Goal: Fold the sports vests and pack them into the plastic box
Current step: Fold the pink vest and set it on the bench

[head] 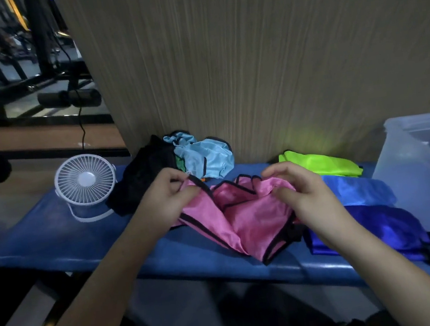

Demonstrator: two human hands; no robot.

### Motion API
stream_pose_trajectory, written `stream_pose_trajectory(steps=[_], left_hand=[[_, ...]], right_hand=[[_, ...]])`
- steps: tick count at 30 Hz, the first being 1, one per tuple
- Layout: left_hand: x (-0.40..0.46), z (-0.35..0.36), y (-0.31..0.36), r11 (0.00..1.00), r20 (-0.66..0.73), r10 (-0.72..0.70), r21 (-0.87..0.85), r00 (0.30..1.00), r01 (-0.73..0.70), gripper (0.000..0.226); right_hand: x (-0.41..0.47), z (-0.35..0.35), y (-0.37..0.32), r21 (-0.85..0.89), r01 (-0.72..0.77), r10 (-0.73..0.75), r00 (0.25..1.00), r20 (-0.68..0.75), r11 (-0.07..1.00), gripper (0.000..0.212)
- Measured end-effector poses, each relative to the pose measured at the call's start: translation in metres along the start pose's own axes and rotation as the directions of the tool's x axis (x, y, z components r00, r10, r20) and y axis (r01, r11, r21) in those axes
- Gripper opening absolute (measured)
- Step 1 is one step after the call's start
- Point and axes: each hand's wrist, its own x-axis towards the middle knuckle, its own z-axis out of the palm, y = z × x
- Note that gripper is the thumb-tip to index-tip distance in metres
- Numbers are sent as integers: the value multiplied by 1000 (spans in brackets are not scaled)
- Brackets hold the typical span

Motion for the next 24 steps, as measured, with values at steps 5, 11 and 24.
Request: stream_pose_trajectory(steps=[5,11,24], left_hand=[[-26,-6,41,966,115,101,225,988,-125,8],[-67,-21,103,925,101,281,238,954,-297,1],[-160,-54,243,810,29,543,243,839,-533,16]], right_hand=[[-15,-2,-32,-193,92,-84,995,48,977,21],[-43,-26,-100,-259,249,-270,961,-51,933,12],[-126,-56,-256,-213,479,-512,847,-143,852,18]])
